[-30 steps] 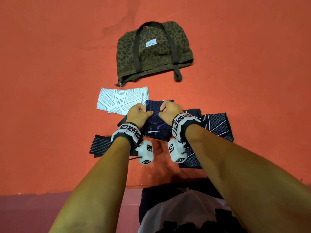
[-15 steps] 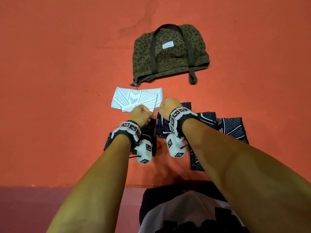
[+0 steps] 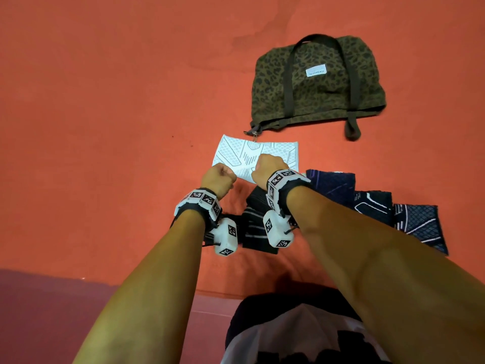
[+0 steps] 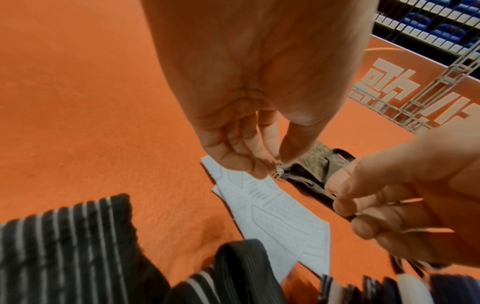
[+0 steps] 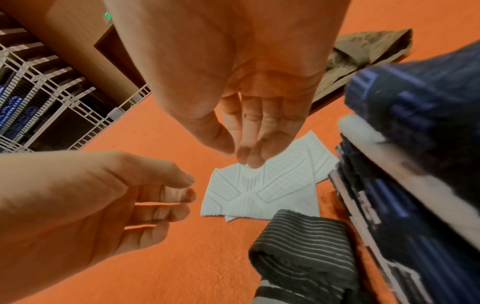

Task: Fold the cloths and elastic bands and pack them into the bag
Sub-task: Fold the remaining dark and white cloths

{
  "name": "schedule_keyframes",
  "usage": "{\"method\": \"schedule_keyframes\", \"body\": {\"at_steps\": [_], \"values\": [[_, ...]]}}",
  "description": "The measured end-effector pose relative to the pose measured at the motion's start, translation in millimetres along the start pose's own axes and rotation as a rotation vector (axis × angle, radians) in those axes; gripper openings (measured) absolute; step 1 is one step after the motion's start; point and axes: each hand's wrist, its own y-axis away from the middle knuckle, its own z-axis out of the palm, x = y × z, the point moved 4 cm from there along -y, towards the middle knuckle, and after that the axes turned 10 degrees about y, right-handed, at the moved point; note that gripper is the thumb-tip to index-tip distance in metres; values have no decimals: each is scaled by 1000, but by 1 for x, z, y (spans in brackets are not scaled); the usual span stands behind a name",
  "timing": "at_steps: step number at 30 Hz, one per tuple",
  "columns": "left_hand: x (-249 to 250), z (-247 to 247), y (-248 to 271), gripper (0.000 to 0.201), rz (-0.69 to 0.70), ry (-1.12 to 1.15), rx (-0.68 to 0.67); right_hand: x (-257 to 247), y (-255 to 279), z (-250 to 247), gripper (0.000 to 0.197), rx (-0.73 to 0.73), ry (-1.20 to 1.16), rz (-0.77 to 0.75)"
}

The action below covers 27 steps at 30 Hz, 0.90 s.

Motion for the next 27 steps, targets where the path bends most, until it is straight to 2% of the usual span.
{"method": "schedule_keyframes", "body": {"at_steps": [10,14,18,23,27], "values": [[-31,-24,-57,4,-50,-52,-5,-8,-51,34,13,-132,60,83],[-40,-23,-81,4,-74,-92,-11,-3,-68,43,31,-185,57,144],[-47,-19,-98,4,-66,-136,-16,9,-78,50,32,-194,70,222],[-54,-19,-112,18,-123,-99,67,19,-83,53,41,-154,88,277],[-57,-20,-118,25,-116,-135,84,25,-81,51,57,-112,55,360]]}}
